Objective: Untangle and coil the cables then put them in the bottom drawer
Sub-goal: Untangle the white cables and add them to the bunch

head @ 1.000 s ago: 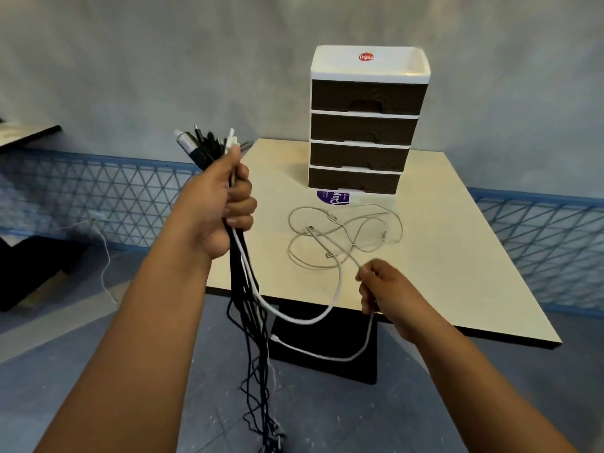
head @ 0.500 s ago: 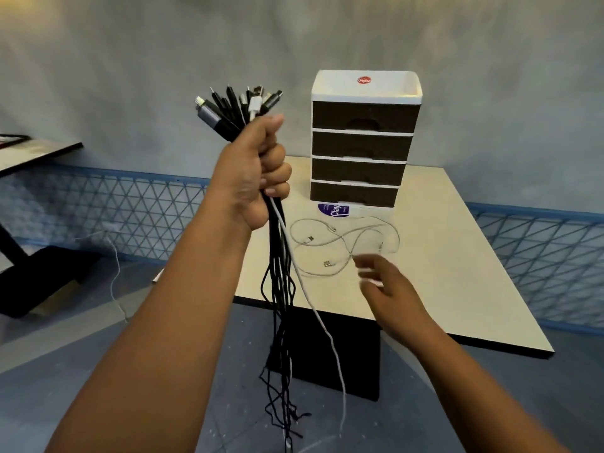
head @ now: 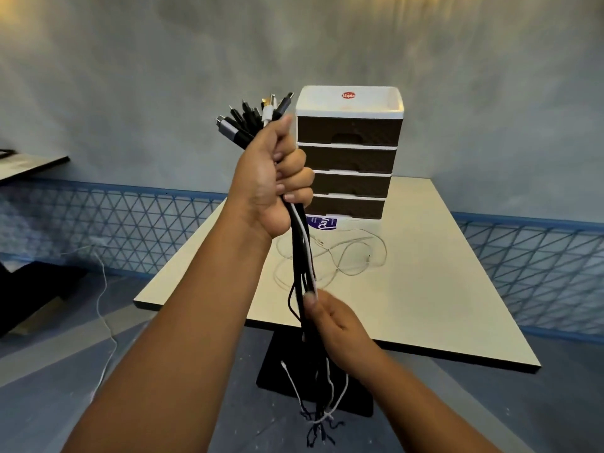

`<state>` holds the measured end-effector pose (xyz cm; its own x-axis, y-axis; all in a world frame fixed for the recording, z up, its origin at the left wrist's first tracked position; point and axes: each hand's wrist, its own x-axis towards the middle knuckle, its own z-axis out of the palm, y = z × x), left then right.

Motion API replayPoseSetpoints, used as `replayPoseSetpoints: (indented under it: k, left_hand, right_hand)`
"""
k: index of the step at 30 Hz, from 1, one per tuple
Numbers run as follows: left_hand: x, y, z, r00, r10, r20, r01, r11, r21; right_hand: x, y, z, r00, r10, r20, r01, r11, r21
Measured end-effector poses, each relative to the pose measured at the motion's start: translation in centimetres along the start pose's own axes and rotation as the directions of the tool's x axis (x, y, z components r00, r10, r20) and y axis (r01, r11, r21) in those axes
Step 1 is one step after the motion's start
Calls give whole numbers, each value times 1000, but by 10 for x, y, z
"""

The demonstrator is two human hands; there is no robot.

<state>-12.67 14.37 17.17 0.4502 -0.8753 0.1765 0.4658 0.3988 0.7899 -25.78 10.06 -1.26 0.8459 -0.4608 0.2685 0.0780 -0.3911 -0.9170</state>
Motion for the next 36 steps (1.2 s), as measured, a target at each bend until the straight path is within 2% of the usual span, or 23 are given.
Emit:
replayPoseSetpoints:
  k: [6, 9, 11, 13, 15, 17, 19, 23, 26, 29, 33, 35, 36]
  left_hand:
    - [20, 2, -23, 993, 106, -46, -108, 992, -57]
    - [34, 4, -40, 993, 113, -20, -114, 989, -94]
    - [44, 6, -51, 994, 109, -9, -109, 990, -92]
    - [57, 7, -64, 996, 88, 4, -87, 992, -87]
    - [69, 6, -76, 998, 65, 14, -64, 994, -84]
    - [85, 4, -90, 999, 21, 44, -16, 995, -101]
    - [102, 1, -104, 996, -32, 79, 42, 991, -131]
    - [134, -9, -122, 992, -104, 77, 114, 982, -151]
    - [154, -16, -131, 986, -157, 62, 165, 973, -160]
    - [174, -23, -142, 978, -202, 59, 209, 965, -156]
    - [193, -32, -154, 965, -261, 21, 261, 951, -168]
    - [200, -36, -158, 957, -291, 2, 287, 941, -179]
    - [203, -38, -159, 953, -304, -6, 298, 937, -182]
  right_hand:
    - [-2, 48, -1, 966, 233, 112, -217, 966, -140]
    - [5, 60, -13, 958, 261, 120, -253, 964, -77]
    - [12, 64, -24, 957, 280, 77, -284, 957, 52]
    - [27, 73, -36, 940, 340, -42, -328, 929, 173]
    - [44, 86, -47, 895, 408, -180, -377, 908, 182]
    - [61, 103, -56, 865, 412, -286, -437, 899, -24]
    - [77, 117, -62, 873, 366, -323, -456, 848, -270]
    - [105, 146, -70, 909, 215, -358, -407, 649, -643]
    - [117, 155, -73, 893, 223, -390, -449, 483, -751]
    - [124, 151, -76, 916, 167, -366, -401, 431, -808]
    - [138, 120, -92, 923, 142, -357, -379, 496, -782]
    - [149, 95, -103, 900, 207, -385, -421, 641, -642]
    - [156, 80, -107, 865, 277, -418, -467, 749, -470]
